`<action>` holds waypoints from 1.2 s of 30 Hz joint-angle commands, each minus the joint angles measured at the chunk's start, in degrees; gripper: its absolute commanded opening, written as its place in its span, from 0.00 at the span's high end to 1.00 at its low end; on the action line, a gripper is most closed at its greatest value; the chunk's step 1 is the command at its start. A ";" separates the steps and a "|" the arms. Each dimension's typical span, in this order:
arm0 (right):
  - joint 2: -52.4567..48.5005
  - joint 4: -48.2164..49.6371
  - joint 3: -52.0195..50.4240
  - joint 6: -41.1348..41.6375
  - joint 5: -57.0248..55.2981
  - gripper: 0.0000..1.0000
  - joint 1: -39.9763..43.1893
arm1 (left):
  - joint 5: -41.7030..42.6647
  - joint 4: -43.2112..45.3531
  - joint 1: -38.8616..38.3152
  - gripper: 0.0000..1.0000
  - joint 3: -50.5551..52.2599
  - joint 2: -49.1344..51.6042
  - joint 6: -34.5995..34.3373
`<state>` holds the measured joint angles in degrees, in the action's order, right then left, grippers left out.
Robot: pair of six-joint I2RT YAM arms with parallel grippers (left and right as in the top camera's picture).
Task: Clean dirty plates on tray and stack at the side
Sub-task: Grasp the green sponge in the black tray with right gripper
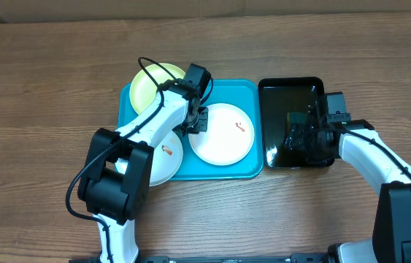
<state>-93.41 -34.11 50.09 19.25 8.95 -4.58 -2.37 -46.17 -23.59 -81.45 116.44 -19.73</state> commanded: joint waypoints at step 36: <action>-0.15 6.01 -1.07 0.26 -6.43 0.44 -4.46 | 2.01 -0.31 -0.04 0.76 0.20 0.46 0.00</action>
<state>-93.41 -28.62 48.36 19.57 3.46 -9.02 -1.19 -46.48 -23.59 -81.45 116.44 -19.70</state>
